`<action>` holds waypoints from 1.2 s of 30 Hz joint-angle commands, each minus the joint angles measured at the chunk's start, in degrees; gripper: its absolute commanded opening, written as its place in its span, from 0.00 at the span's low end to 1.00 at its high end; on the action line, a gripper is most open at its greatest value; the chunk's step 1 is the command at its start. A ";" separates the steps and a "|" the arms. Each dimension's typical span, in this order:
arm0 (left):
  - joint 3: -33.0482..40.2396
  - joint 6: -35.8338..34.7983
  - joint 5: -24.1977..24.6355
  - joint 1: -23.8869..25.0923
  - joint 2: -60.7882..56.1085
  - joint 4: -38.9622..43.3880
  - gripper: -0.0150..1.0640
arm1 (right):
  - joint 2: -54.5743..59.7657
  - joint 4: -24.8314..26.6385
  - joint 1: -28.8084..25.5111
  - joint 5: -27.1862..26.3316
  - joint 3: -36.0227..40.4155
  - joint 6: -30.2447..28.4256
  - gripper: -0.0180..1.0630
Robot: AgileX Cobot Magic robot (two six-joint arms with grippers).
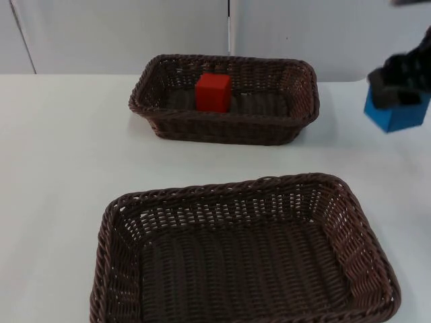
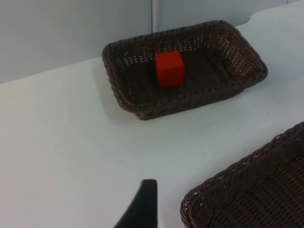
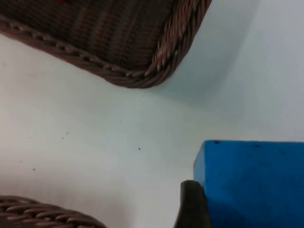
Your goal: Pick up one cube with the left hand and place it into the upper basket. Pick up one cube with the right hand and place it into the lower basket.
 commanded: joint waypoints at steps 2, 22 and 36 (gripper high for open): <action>0.34 -0.08 0.42 -0.29 -0.36 0.45 0.84 | -6.34 -0.47 0.00 4.30 -0.20 -0.57 0.01; 0.34 -0.08 0.51 -0.29 -0.36 0.34 0.84 | -17.75 -0.54 0.11 8.62 -0.20 -0.57 0.01; 0.34 -0.08 0.51 -0.29 -0.36 0.44 0.84 | -17.75 -0.54 1.24 10.79 -0.20 -0.57 0.01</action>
